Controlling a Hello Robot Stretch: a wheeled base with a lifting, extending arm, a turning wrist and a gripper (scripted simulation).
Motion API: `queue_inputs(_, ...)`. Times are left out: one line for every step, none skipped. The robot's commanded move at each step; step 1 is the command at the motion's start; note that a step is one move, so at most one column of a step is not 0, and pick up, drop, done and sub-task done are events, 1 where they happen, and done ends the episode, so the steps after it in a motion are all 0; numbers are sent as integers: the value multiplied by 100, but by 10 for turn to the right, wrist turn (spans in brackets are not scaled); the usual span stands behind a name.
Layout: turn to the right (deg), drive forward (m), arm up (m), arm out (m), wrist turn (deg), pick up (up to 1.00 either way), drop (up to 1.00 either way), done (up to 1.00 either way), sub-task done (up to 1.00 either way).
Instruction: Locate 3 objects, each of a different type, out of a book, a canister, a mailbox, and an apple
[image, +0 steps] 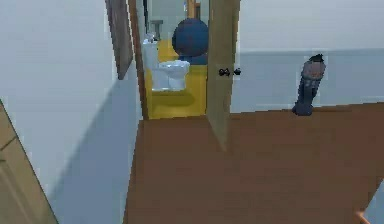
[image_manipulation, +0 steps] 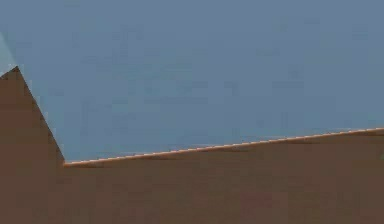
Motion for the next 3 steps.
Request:
queue_inputs(0,100,0,0,0,0,0,0,0)
queue_inputs(-30,0,0,0,0,0,0,0,0)
queue_inputs(0,100,0,0,0,0,0,0,0)
